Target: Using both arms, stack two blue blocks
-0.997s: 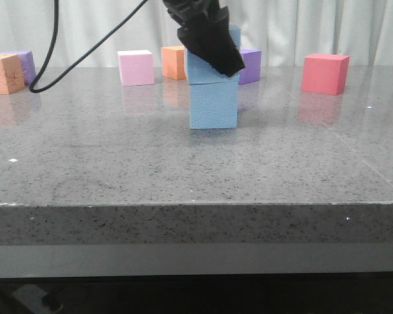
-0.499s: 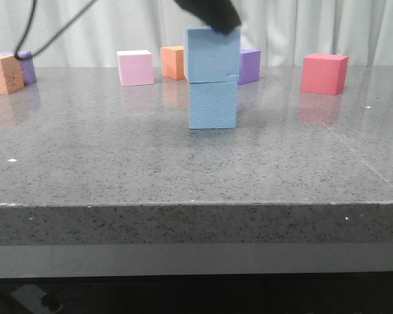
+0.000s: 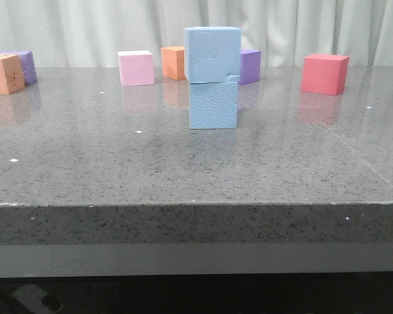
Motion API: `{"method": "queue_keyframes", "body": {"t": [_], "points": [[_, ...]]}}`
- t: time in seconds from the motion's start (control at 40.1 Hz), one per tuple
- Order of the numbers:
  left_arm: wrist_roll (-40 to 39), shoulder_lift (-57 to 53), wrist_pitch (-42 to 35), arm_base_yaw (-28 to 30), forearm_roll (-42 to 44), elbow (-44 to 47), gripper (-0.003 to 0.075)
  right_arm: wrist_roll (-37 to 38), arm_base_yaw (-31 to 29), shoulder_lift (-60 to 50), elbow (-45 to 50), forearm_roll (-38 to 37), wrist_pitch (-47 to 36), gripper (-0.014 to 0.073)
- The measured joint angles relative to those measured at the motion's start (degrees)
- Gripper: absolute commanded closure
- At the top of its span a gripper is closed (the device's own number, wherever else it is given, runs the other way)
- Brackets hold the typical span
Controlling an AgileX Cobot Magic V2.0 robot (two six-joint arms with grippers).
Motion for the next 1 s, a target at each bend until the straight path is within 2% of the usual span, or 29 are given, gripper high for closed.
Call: {"method": "queue_keyframes", "body": {"t": [0.249, 0.399, 0.523, 0.723, 0.997], "points": [[-2.87, -12.95, -8.91, 0.00, 0.00, 16.50, 0.0158, 0.00, 0.00, 0.00, 0.00, 0.00, 0.00, -0.0019], [-6.84, -16.28, -0.95, 0.00, 0.00, 23.18, 0.0195, 0.00, 0.00, 0.00, 0.00, 0.00, 0.00, -0.0019], [-12.75, -17.62, 4.21, 0.00, 3.87, 28.68, 0.0227, 0.00, 0.00, 0.00, 0.00, 0.00, 0.00, -0.0019], [-24.32, -24.19, 2.25, 0.00, 13.51, 38.28, 0.0227, 0.00, 0.00, 0.00, 0.00, 0.00, 0.00, -0.0019], [-37.35, -37.91, -1.95, 0.00, 21.78, 48.35, 0.0227, 0.00, 0.00, 0.00, 0.00, 0.33, 0.00, -0.0019]]}}
